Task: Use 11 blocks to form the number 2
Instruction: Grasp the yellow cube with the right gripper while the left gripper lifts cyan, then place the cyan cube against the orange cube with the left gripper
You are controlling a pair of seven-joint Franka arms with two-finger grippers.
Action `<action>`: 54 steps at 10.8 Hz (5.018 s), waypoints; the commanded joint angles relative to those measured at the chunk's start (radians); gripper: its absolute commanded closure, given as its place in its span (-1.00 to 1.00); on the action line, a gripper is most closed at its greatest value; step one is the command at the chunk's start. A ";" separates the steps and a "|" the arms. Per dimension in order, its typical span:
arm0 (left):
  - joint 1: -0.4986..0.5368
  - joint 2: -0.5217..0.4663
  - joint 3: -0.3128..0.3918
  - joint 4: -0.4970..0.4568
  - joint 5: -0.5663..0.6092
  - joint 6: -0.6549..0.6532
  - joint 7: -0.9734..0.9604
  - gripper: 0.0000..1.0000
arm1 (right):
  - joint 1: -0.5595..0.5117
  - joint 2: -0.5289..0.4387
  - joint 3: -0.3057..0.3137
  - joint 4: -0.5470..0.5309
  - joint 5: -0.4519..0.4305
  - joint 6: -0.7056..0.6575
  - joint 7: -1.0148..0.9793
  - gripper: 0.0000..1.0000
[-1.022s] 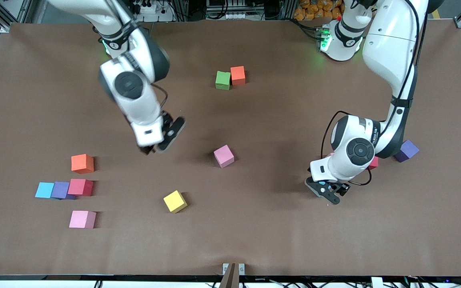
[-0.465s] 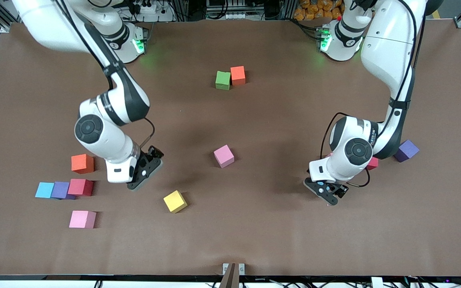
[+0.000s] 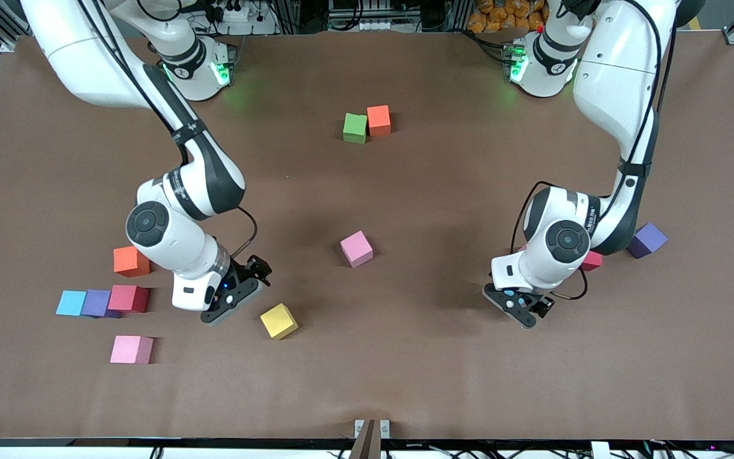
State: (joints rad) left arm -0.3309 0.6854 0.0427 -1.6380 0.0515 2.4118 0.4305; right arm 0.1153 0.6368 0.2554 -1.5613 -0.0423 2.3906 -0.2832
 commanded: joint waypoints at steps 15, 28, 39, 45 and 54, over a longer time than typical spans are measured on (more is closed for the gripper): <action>0.003 -0.004 0.016 -0.033 0.001 0.010 0.001 -0.83 | 0.098 0.187 -0.061 0.079 -0.120 0.300 0.090 -1.00; -0.010 -0.251 -0.056 -0.128 -0.032 -0.169 -0.304 0.98 | 0.096 0.242 -0.067 0.073 -0.130 0.398 0.236 -0.07; -0.014 -0.389 -0.481 -0.498 0.151 -0.088 -0.631 0.92 | 0.087 0.241 -0.064 0.081 -0.128 0.352 0.233 0.51; -0.013 -0.492 -0.650 -0.669 0.281 0.004 -0.662 0.92 | 0.076 0.205 -0.061 0.096 -0.068 0.219 0.234 0.54; -0.027 -0.497 -0.738 -0.787 0.313 0.139 -0.664 0.92 | 0.044 -0.002 -0.051 0.092 0.065 -0.226 0.225 0.56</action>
State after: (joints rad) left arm -0.3583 0.2220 -0.6855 -2.3916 0.3311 2.5357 -0.2179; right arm 0.1734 0.6902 0.1906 -1.4449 -0.0180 2.2196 -0.0555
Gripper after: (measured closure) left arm 0.458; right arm 0.463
